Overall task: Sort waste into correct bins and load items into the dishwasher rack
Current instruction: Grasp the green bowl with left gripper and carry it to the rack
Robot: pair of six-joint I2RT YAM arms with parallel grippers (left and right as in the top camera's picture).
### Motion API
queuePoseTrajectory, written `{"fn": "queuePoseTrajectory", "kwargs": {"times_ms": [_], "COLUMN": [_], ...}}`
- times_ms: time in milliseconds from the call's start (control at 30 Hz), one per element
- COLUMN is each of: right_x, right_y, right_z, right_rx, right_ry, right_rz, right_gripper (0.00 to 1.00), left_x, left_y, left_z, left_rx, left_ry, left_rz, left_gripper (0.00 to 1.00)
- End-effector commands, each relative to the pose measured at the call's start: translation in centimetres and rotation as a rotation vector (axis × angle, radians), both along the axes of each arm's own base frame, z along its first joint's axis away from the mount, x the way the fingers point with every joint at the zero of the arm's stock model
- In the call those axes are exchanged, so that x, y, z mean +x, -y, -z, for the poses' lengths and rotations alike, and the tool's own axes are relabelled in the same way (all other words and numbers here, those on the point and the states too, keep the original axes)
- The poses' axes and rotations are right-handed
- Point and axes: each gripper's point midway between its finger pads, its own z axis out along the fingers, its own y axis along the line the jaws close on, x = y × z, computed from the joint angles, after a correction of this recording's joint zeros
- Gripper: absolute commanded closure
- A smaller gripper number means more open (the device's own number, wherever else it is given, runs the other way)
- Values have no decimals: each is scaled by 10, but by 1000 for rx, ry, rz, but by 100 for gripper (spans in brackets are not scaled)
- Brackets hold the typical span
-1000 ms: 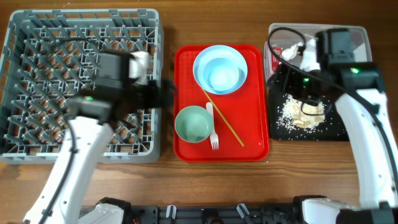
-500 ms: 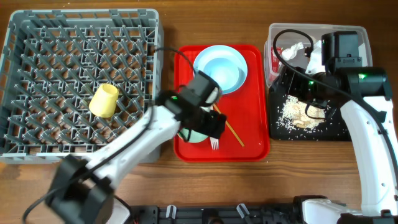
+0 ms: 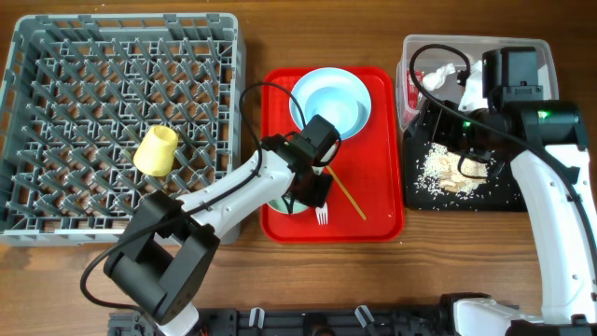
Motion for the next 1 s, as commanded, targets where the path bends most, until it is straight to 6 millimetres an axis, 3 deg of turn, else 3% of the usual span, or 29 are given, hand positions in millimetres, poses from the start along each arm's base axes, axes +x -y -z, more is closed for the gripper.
{"fn": "queuePoseTrajectory", "kwargs": {"times_ms": [0, 233, 333, 567, 667, 867, 967], "right_x": [-1, -1, -2, -2, -2, -2, -2], "right_y": [5, 5, 5, 5, 5, 5, 5], "right_z": [0, 0, 0, 0, 0, 0, 0], "right_rx": [-16, -17, -17, -17, -16, -17, -17], "right_ry": [-4, -6, -7, -7, -8, -7, -7], "right_rz": [18, 18, 17, 17, 17, 17, 17], "right_gripper": [15, 15, 15, 16, 16, 16, 16], "left_x": [6, 9, 14, 28, 37, 61, 74], "left_y": [4, 6, 10, 22, 18, -15, -46], "left_z": [-2, -4, -15, -86, -118, -182, -214], "left_rx": [-5, -15, -32, -127, -171, -296, -401], "left_ry": [24, 34, 52, 163, 221, 331, 374], "left_rz": [5, 3, 3, 1, -17, -95, -137], "left_gripper": [95, 96, 96, 96, 96, 96, 96]}}
